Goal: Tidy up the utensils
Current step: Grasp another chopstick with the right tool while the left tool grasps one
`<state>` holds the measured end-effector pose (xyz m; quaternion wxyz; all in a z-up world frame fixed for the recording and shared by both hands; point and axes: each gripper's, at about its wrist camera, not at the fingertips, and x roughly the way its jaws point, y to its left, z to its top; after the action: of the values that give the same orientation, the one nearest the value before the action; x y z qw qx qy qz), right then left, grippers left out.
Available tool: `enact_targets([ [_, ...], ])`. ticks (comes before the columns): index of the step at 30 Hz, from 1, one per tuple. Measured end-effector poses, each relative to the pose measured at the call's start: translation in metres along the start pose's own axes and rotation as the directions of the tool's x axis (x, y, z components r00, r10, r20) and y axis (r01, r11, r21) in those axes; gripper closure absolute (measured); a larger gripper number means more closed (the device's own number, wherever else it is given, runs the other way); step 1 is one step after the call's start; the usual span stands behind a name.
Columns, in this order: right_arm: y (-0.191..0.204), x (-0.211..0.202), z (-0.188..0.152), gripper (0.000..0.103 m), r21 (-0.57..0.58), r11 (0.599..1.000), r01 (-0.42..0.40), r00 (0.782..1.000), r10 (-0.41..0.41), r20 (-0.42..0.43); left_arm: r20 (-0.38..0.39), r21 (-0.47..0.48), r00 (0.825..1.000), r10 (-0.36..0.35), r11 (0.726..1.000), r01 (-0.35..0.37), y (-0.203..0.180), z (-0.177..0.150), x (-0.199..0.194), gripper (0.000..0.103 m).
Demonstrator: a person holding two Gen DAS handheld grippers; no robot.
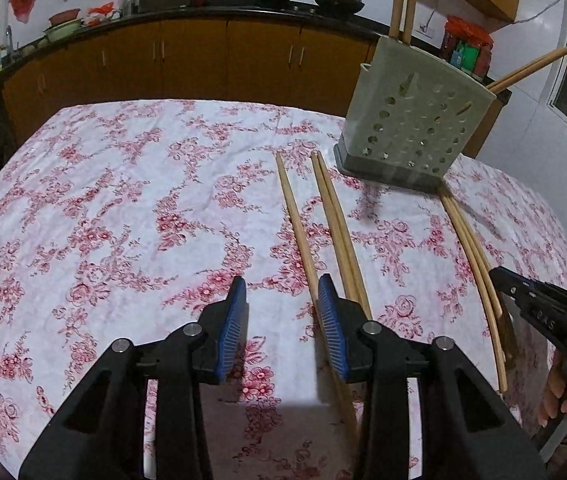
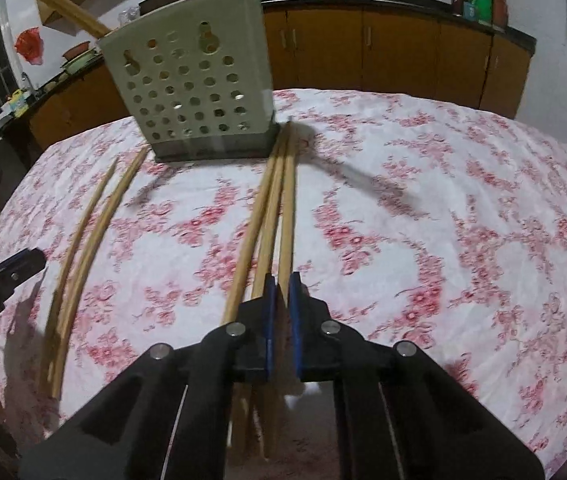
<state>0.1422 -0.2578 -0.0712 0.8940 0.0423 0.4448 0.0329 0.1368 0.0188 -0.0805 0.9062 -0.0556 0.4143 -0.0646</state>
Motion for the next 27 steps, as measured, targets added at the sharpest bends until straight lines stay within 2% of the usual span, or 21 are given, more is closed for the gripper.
enact_targets([
  [4,-0.009,0.001,0.001,0.095,0.024,0.999,0.022,1.000,-0.022,0.008,-0.013,0.017,1.000,-0.018,1.000,0.019,-0.004,-0.003,0.001,0.073],
  [15,-0.017,-0.001,-0.002,0.094,0.039,0.999,-0.004,1.000,0.004,0.005,-0.046,0.054,0.998,-0.032,0.998,0.034,-0.013,-0.010,0.008,0.075],
  [21,-0.014,0.000,-0.002,0.094,0.017,1.000,0.015,1.000,-0.015,0.009,-0.059,0.070,0.998,-0.028,0.997,0.032,-0.017,-0.012,0.010,0.075],
  [27,-0.020,0.002,0.002,0.095,0.044,0.998,0.044,0.999,-0.045,0.019,-0.057,0.095,0.998,-0.003,0.995,0.009,-0.018,-0.013,0.012,0.093],
])
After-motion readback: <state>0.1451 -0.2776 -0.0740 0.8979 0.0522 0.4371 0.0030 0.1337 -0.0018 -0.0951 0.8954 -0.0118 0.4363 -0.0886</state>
